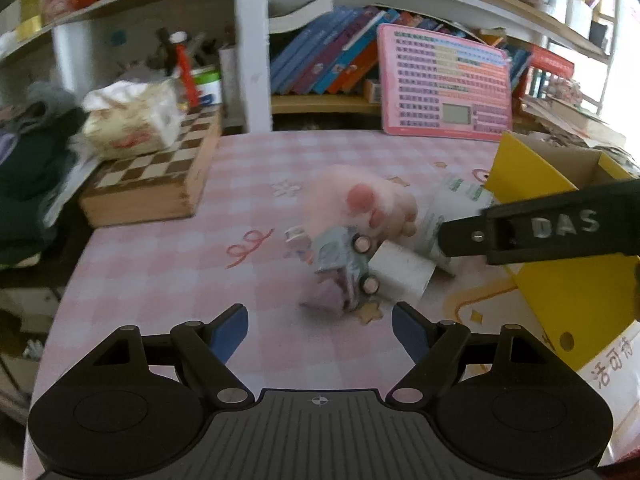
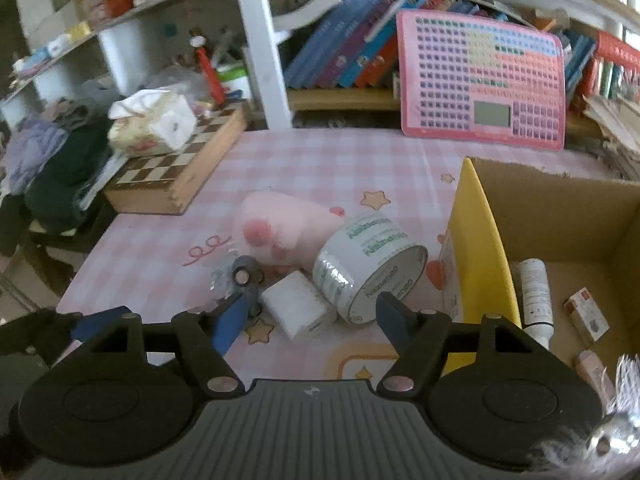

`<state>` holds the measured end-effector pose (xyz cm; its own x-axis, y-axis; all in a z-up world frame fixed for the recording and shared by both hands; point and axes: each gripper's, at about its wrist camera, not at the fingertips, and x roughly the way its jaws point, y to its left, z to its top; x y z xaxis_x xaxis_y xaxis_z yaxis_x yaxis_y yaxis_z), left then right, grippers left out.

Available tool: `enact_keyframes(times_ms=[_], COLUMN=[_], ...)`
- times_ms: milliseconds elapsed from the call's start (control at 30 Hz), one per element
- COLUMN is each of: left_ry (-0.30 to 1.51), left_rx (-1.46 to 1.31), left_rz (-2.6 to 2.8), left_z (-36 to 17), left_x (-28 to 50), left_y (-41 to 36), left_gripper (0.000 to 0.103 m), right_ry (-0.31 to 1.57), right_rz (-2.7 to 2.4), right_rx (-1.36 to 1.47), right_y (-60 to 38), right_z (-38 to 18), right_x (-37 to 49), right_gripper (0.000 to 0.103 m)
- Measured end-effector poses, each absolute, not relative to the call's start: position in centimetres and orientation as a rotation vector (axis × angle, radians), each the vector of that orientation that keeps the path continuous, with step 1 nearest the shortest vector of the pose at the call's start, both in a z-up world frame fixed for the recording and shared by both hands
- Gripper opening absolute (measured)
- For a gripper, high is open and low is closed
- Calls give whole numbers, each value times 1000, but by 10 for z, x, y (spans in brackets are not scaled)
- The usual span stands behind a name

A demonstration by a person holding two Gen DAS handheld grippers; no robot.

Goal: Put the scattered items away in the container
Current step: 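Grasp the toy car with the left tool while the right grasps the tape roll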

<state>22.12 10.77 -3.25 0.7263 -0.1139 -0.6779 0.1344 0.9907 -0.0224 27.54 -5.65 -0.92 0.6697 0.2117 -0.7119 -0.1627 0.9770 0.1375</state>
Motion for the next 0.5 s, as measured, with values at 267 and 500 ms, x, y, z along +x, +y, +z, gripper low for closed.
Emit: enact_keyframes(times_ms=[267,500], left_ry=[773,787], left_rx=[50,-25], left_rz=[-142,-189], left_z=[-44,-50], left_x=[256,273], left_y=[99,103], left_gripper=[80,68], right_ry=[833,860], right_rz=[197,178], right_rx=[-7,38], right_y=[-45,-50], right_z=[-22,-29], right_x=[304,324], right_gripper=[75,56])
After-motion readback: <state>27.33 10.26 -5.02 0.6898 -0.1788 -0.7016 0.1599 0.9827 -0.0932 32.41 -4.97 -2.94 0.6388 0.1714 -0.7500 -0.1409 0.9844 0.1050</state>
